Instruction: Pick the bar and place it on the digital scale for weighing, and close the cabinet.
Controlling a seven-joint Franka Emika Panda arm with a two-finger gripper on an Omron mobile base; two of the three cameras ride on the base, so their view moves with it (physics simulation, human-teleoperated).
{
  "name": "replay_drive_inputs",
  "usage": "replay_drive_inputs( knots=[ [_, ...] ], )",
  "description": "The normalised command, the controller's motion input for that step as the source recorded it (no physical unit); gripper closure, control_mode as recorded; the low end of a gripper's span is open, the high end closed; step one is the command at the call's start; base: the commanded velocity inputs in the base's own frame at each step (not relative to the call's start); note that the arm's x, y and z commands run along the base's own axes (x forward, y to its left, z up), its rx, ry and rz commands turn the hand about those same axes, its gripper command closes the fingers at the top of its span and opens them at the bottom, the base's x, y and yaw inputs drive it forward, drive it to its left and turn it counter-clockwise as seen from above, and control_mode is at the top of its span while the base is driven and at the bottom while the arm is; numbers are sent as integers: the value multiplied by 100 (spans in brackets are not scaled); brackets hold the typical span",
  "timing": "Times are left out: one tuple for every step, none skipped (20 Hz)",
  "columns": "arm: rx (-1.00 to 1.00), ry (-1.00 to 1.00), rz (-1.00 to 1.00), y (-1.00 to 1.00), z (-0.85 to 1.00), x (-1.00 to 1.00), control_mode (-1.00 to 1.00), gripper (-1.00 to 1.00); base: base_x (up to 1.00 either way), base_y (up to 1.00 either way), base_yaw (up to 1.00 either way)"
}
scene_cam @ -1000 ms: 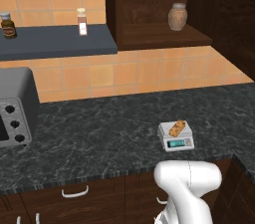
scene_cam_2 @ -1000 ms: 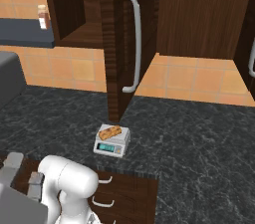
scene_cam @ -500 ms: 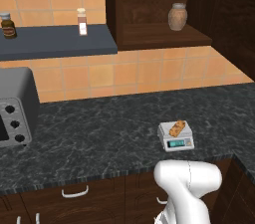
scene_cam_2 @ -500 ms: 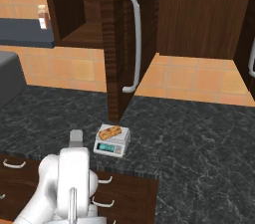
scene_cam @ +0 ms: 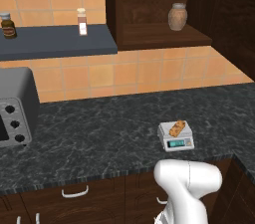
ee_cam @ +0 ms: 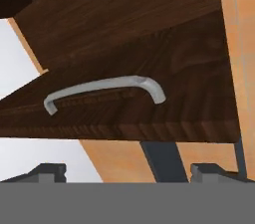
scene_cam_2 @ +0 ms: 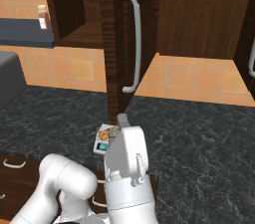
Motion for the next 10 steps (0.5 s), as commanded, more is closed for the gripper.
replay_drive_inputs(
  knots=[
    [7, -10, 0, -3, -32, 93, -100, -100, 0, 0, 0],
    [6, -10, 0, -9, -27, 90, -100, -100, 0, 0, 0],
    [2, -17, 0, -18, -20, 86, -100, -100, 0, 0, 0],
    [0, -29, 0, -19, -14, 64, -100, -100, 0, 0, 0],
    [0, -31, 2, -36, -11, 50, -100, -100, 0, 0, 0],
    [0, -29, 3, -49, -10, 46, -100, -100, 0, 0, 0],
    [0, -25, 2, -51, -4, 52, -100, -100, 0, 0, 0],
    [3, -17, 1, -51, -1, 63, -100, -100, 0, 0, 0],
    [6, -11, 0, -48, 0, 66, -100, -100, 0, 0, 0],
    [7, -10, 1, -43, 0, 60, -100, -100, 0, 0, 0]
  ],
)
